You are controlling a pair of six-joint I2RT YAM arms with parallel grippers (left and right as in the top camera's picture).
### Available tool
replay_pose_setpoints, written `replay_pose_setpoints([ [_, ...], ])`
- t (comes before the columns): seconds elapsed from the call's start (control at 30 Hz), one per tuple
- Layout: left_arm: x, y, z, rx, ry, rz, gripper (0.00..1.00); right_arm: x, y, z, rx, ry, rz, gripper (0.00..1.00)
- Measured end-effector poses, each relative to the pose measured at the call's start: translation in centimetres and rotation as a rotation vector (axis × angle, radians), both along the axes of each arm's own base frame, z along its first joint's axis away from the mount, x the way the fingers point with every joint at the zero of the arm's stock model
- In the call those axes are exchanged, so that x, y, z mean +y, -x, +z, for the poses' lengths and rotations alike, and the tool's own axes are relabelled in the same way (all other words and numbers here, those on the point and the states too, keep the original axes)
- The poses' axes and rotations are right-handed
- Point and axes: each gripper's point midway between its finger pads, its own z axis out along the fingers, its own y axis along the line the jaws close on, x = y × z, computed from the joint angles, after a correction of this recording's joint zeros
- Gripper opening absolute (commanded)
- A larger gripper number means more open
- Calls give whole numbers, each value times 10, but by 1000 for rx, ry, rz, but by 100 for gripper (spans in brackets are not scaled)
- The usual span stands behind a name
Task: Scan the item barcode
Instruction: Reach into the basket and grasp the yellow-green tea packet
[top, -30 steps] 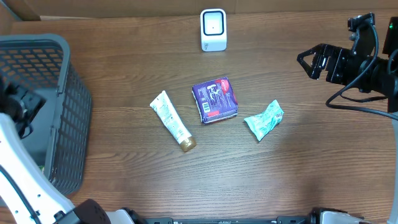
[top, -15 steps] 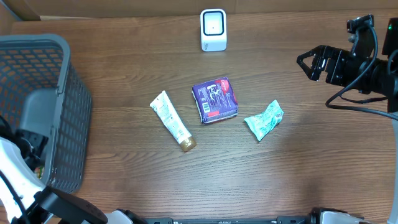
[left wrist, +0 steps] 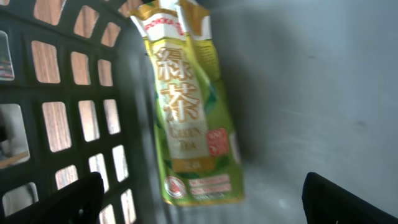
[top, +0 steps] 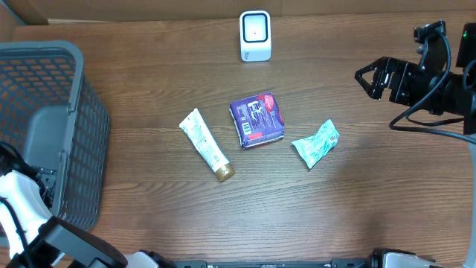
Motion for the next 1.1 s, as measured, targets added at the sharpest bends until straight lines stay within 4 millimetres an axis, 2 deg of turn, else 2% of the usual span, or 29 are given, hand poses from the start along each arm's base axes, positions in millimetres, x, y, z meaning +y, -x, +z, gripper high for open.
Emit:
replay_pose_setpoints([
  [0.2,11,6,-23,64,9,18,93,-2,0,-3,9,10,-8,100],
  [0.37,11,6,-42,97,46,11,90,-3,-1,-6,20,14,-11,100],
  [0.43,11,5,-46,99,54,9,78,-3,-2,-6,20,16,-12,100],
  [0.5,12,4,-47,97,53,7,61,-4,-2,-6,21,19,-15,100],
  [0.6,11,2,-48,85,61,0,41,-5,-2,-7,23,24,-19,100],
  [0.77,9,-4,-49,59,75,-19,15,-6,-2,-7,23,29,-23,100],
  [0.9,9,-6,-48,46,75,-23,4,-6,-2,-8,24,31,-24,100],
  [1.1,4,-19,-45,-13,119,-51,4,-7,-2,-8,25,33,-25,100],
])
